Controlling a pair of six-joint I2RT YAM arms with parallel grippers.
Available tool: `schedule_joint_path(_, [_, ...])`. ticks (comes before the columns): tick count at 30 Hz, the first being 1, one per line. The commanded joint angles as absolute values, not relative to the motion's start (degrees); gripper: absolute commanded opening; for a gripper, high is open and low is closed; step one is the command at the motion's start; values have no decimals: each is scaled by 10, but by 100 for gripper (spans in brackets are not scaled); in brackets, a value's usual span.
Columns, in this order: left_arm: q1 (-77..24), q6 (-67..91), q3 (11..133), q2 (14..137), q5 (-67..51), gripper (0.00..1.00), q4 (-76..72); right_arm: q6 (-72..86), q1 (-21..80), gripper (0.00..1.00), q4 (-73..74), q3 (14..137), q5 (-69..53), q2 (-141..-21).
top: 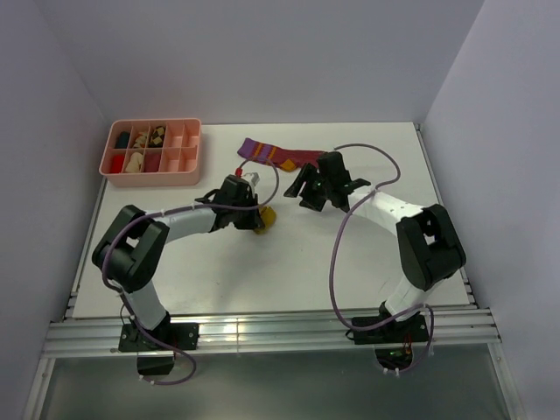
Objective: Roll the socks
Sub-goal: Roll the sock at the center of the board.
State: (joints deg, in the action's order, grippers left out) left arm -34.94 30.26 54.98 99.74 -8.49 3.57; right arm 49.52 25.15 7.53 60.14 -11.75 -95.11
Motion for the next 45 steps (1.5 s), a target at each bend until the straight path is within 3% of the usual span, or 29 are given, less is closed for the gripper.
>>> schedule_joint_path(1, [-316,354,535,1034,-245,1,22,475,251,69,23,573,-110,-938])
schedule_joint_path(10, [-273,458,514,1089,-349,2,-58,549,292,69,22,548,-90,-974])
schedule_joint_path(25, [-269,493,534,1123,-360,6,-58,583,328,65,11,578,-45,-1049])
schedule_joint_path(29, [-269,487,536,1122,-353,6,-53,585,328,52,37,588,-34,-1058])
schedule_joint_path(30, [-269,483,536,1120,-351,6,-49,585,328,44,40,591,-28,-1058])
schedule_joint_path(32, [-269,469,539,1116,-341,8,-41,580,328,36,69,601,-22,-1064])
schedule_joint_path(33, [-270,461,541,1108,-334,9,-30,578,328,20,82,613,-17,-1066])
schedule_joint_path(36, [-272,426,549,1071,-288,18,-11,566,327,0,124,637,-12,-1071])
schedule_joint_path(37, [-278,416,552,1058,-272,26,-2,559,327,0,144,642,-11,-1073])
schedule_joint_path(40, [-303,361,564,1006,-173,38,45,544,327,0,182,669,-12,-1079])
schedule_joint_path(45, [-403,263,567,928,67,49,53,516,326,0,233,721,-25,-1099])
